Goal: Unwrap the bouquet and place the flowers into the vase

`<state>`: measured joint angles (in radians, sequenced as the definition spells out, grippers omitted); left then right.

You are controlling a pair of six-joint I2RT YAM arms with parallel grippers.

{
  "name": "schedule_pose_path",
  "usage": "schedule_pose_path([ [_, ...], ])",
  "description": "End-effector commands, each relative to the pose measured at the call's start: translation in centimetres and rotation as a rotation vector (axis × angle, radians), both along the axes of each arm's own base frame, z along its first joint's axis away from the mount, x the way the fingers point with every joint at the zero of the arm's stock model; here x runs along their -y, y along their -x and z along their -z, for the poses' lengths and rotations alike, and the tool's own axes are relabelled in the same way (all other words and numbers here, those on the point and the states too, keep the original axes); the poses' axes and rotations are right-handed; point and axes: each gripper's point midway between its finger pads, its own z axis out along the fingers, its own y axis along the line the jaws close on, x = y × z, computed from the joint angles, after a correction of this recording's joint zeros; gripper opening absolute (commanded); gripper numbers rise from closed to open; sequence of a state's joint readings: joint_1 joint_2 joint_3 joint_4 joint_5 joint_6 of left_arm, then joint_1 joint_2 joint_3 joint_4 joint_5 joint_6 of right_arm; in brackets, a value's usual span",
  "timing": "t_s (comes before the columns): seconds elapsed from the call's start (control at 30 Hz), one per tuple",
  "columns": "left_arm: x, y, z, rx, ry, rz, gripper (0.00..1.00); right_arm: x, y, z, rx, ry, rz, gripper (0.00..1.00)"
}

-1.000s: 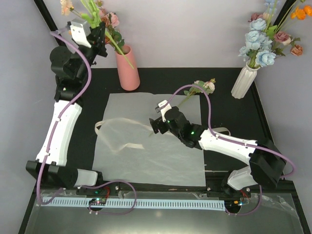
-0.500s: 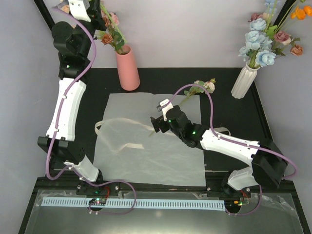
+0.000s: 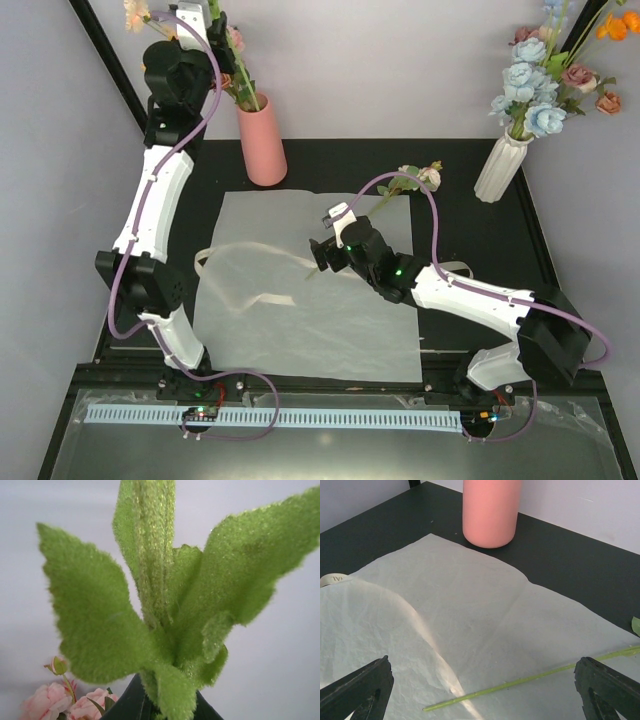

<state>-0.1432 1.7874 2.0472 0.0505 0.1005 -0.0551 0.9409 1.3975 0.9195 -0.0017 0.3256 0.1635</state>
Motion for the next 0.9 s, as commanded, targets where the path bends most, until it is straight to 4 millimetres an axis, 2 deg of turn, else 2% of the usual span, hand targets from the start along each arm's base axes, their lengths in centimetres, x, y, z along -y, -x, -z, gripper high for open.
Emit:
schedule_pose_path([
  [0.0,-0.5,-0.7,0.3,-0.002,0.011,-0.02,0.02,0.4,-0.5,-1.2,0.021,-0.023,0.031,1.0],
  [0.43,0.7,-7.4,9.0,-0.181,-0.024,-0.004,0.05,0.2,-0.6,-0.4,0.007,-0.004,0.034,1.0],
  [0.63,0.2,-9.6,11.7,-0.241,-0.027,-0.048,0.05,0.2,-0.7,-0.4,0.005,-0.003,0.036,1.0],
  [0.7,-0.1,-10.1,12.0,-0.253,-0.024,-0.064,0.07,0.1,-0.7,-0.3,0.003,-0.003,0.037,1.0],
  [0.73,-0.2,-10.4,12.3,-0.261,-0.023,-0.071,0.11,0.2,-0.7,-0.3,0.003,-0.002,0.037,1.0],
  [0.8,-0.3,-10.7,12.7,-0.271,-0.022,-0.079,0.28,0.2,-0.7,-0.3,0.003,-0.002,0.039,1.0],
  [0.87,-0.6,-11.0,13.0,-0.279,-0.018,-0.094,0.59,0.2,-0.7,-0.3,0.002,0.0,0.039,1.0],
])
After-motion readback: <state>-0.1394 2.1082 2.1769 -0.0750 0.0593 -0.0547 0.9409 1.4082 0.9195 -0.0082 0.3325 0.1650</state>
